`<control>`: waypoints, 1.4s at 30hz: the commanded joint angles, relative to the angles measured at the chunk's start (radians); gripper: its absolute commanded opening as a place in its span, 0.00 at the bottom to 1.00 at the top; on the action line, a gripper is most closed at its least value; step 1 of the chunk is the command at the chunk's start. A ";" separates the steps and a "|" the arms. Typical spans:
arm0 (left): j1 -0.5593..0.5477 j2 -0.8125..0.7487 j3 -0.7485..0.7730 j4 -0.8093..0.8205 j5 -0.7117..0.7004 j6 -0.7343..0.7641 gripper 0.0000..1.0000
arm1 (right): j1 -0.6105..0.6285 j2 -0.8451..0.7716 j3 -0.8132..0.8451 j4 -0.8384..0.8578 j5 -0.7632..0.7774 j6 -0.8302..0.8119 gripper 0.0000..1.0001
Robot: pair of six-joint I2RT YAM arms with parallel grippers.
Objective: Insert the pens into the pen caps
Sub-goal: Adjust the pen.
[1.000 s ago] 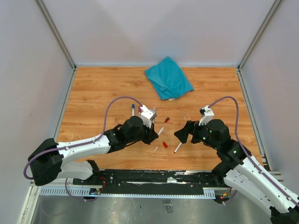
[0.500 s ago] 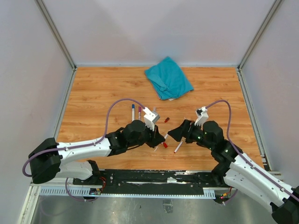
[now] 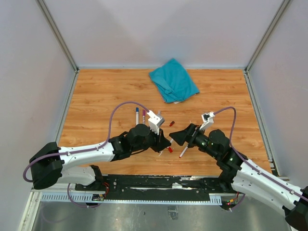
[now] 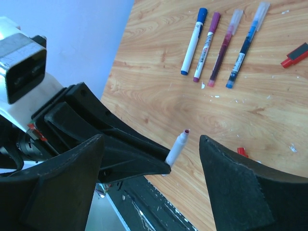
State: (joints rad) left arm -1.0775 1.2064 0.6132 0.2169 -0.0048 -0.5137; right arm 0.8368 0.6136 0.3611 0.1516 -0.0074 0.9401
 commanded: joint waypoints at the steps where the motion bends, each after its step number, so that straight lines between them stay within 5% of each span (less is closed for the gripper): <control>1: -0.014 -0.019 0.005 0.056 0.009 0.000 0.01 | 0.014 0.009 -0.010 0.106 0.044 0.021 0.79; 13: -0.018 -0.012 0.011 0.067 0.018 0.005 0.01 | 0.030 0.085 0.004 0.137 0.029 0.036 0.68; 21: -0.017 -0.022 0.005 0.070 0.005 0.000 0.01 | 0.033 0.072 -0.002 0.056 0.075 0.072 0.51; 31: -0.017 -0.033 -0.003 0.087 -0.017 -0.012 0.01 | 0.041 0.120 -0.012 0.076 0.009 0.102 0.45; 38: -0.017 -0.030 -0.010 0.092 -0.024 -0.011 0.01 | 0.045 0.112 -0.029 0.085 0.006 0.113 0.12; 42: -0.017 -0.031 -0.021 0.103 -0.018 -0.008 0.26 | 0.045 0.095 -0.031 0.082 0.015 0.115 0.01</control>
State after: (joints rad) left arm -1.0843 1.1923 0.6090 0.2680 -0.0128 -0.5255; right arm 0.8635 0.7319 0.3431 0.2134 0.0074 1.0508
